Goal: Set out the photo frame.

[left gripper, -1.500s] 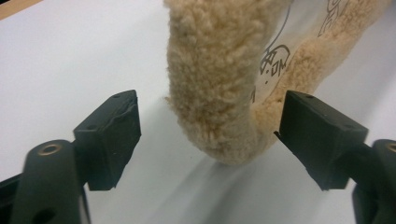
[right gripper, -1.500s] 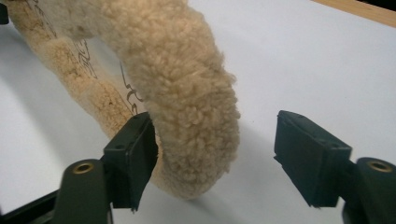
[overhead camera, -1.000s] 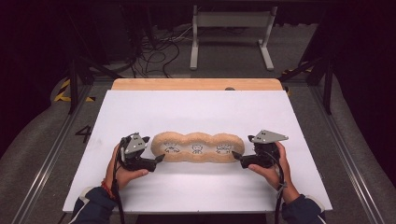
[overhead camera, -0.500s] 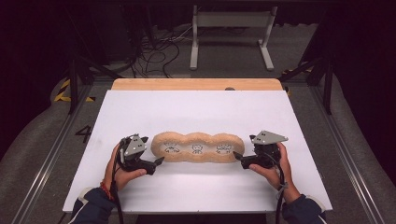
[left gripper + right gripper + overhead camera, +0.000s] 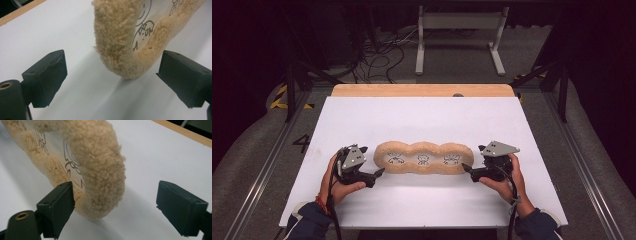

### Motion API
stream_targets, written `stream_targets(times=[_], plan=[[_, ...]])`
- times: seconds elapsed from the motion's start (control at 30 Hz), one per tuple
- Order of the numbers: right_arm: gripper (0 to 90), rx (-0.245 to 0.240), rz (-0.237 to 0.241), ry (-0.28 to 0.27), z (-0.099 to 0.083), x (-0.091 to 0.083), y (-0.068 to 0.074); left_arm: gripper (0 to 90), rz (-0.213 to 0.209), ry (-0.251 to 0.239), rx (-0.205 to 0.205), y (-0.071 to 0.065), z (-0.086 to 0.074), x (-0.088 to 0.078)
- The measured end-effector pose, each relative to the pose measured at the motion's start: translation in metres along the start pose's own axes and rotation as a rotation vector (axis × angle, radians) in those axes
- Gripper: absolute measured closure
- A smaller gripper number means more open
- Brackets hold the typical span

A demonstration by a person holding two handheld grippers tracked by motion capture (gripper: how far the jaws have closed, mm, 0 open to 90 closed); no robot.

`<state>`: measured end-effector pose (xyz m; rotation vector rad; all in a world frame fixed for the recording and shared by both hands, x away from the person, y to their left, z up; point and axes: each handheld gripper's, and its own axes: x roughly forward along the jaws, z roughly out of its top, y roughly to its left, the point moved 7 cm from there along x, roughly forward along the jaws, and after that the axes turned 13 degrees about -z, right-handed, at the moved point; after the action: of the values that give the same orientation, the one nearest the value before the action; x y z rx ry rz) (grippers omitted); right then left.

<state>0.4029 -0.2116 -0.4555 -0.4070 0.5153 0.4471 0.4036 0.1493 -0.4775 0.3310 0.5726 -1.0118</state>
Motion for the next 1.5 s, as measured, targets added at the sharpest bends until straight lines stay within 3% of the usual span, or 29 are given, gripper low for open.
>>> stream_targets(times=[0.47, 1.03, 1.5], plan=[[15.0, -0.051, -0.037, 0.022, -0.010, -0.008, -0.004, 9.1, 0.030, 0.001, -0.007, 0.002, -0.011, -0.017], [15.0, -0.024, -0.066, 0.022, -0.031, -0.021, -0.011, 8.9, 0.057, 0.055, 0.010, -0.003, -0.033, -0.028], [14.8, 0.014, -0.094, 0.011, -0.048, -0.031, -0.023, 8.7, 0.060, 0.048, 0.010, -0.008, -0.043, -0.039]])
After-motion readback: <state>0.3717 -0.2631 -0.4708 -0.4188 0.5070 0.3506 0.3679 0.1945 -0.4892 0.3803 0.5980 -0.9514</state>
